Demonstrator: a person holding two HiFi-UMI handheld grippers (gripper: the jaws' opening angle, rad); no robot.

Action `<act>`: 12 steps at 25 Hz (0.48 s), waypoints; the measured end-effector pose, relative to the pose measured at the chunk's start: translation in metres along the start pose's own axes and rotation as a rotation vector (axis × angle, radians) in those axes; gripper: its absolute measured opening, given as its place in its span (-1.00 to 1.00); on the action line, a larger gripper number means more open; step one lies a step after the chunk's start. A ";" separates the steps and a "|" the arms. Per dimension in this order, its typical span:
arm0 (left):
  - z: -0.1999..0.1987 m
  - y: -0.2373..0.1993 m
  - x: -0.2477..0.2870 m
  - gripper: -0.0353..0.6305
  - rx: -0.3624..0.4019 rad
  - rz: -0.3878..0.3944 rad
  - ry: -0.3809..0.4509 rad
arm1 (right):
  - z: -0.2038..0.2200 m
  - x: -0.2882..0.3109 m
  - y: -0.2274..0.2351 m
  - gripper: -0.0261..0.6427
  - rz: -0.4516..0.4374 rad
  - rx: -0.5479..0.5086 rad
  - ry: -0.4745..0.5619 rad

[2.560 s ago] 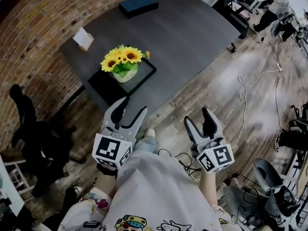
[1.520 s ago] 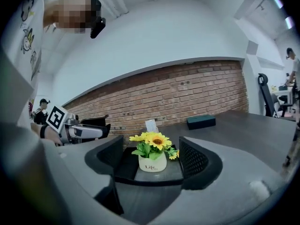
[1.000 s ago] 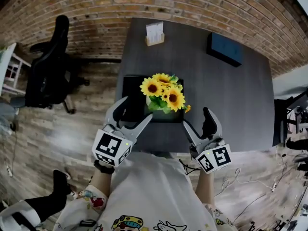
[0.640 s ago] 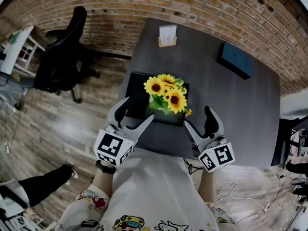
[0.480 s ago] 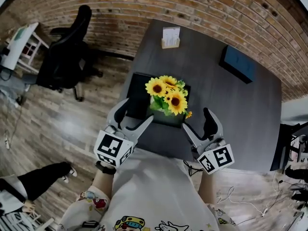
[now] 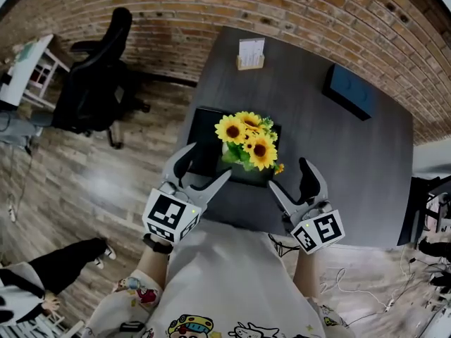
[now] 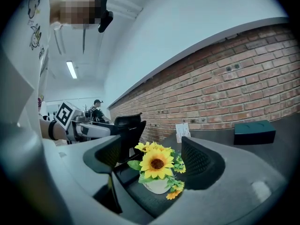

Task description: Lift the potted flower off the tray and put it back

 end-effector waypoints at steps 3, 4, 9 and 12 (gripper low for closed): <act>0.000 -0.002 0.004 0.18 0.002 0.017 -0.004 | 0.002 0.002 0.001 0.27 0.006 0.004 -0.008; 0.001 -0.002 0.005 0.18 0.002 0.023 -0.006 | 0.003 0.003 0.001 0.27 0.007 0.005 -0.011; 0.006 -0.003 0.010 0.19 -0.002 0.049 -0.023 | 0.006 0.012 0.000 0.27 -0.002 -0.003 -0.027; 0.012 -0.003 0.012 0.20 -0.005 0.066 -0.042 | 0.009 0.017 -0.002 0.28 -0.008 -0.007 -0.041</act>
Point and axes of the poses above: the fingertips, and each gripper's own axes: x forward along the fingers, y to its right, z out of its underside, the point moved 1 cm from there along -x, backward along the fingers, and after that the axes turned 2 degrees about -z, right-handed, at the moved point
